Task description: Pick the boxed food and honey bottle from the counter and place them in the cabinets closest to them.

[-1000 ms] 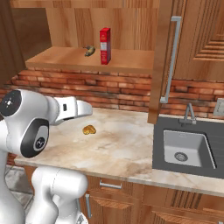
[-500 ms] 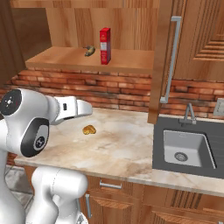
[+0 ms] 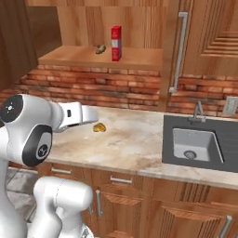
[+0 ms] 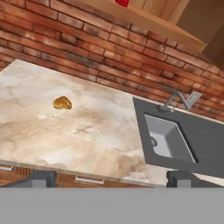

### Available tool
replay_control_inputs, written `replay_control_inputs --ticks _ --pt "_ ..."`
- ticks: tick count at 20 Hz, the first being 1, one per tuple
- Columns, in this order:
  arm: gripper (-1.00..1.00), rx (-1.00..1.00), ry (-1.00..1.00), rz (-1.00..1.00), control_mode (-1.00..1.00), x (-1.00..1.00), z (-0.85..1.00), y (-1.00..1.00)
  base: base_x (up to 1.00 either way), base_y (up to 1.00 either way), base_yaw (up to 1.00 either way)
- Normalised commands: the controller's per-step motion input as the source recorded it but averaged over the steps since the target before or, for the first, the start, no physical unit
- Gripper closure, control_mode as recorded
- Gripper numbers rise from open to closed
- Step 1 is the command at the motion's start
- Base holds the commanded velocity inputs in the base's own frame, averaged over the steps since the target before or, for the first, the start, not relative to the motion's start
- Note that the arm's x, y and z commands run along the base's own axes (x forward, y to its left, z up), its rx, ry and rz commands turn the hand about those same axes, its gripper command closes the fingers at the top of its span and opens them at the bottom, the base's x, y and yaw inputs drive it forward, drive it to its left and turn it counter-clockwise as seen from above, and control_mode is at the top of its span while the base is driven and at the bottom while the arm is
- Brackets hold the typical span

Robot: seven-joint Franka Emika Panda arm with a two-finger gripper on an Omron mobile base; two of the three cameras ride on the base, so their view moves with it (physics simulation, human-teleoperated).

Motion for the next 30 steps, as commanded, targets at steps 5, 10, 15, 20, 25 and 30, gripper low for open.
replay_control_inputs --ticks 5,10,15,20,25,30 --pt "-1.0 0.0 0.0 0.0 1.0 0.0 0.0 0.0 -0.58 -0.35 -0.01" --pt "-1.0 0.0 0.0 0.0 1.0 0.0 0.0 0.0 -0.25 -0.59 -0.03" --pt "-1.0 0.0 0.0 0.0 1.0 0.0 0.0 0.0 -0.09 -0.68 -0.02" --pt "-1.0 0.0 0.0 0.0 1.0 0.0 0.0 0.0 -0.05 -0.71 -0.02" --pt "-1.0 0.0 0.0 0.0 1.0 0.0 0.0 0.0 -0.03 -0.65 -0.01" --pt "-1.0 0.0 0.0 0.0 1.0 0.0 0.0 0.0 -0.02 -0.68 0.0"
